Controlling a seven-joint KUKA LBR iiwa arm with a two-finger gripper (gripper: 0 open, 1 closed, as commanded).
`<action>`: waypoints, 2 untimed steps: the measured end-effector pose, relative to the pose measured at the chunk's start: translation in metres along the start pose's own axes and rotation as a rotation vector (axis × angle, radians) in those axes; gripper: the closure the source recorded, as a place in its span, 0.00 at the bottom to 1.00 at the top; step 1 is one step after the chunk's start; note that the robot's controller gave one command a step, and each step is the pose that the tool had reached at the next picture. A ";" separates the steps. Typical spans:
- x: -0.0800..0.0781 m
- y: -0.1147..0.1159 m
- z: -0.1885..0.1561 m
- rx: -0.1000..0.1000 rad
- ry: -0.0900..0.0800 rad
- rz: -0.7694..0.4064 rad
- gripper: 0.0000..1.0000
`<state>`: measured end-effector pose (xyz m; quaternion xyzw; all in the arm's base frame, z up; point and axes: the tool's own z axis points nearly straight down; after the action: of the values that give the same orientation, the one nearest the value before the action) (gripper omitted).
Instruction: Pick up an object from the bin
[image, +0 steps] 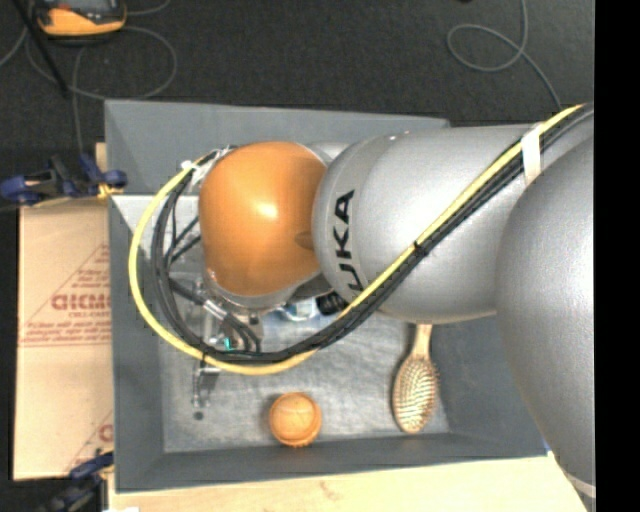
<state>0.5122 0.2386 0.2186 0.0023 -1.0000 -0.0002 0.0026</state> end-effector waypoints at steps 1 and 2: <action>-0.002 -0.001 -0.004 -0.002 -0.008 0.004 0.00; 0.009 -0.041 0.025 -0.004 -0.010 0.020 0.00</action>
Offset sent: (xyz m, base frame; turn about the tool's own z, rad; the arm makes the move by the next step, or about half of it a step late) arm -0.0150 -0.0690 -0.0445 0.0386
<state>0.5037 0.1977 0.1936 -0.0079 -1.0000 -0.0023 -0.0024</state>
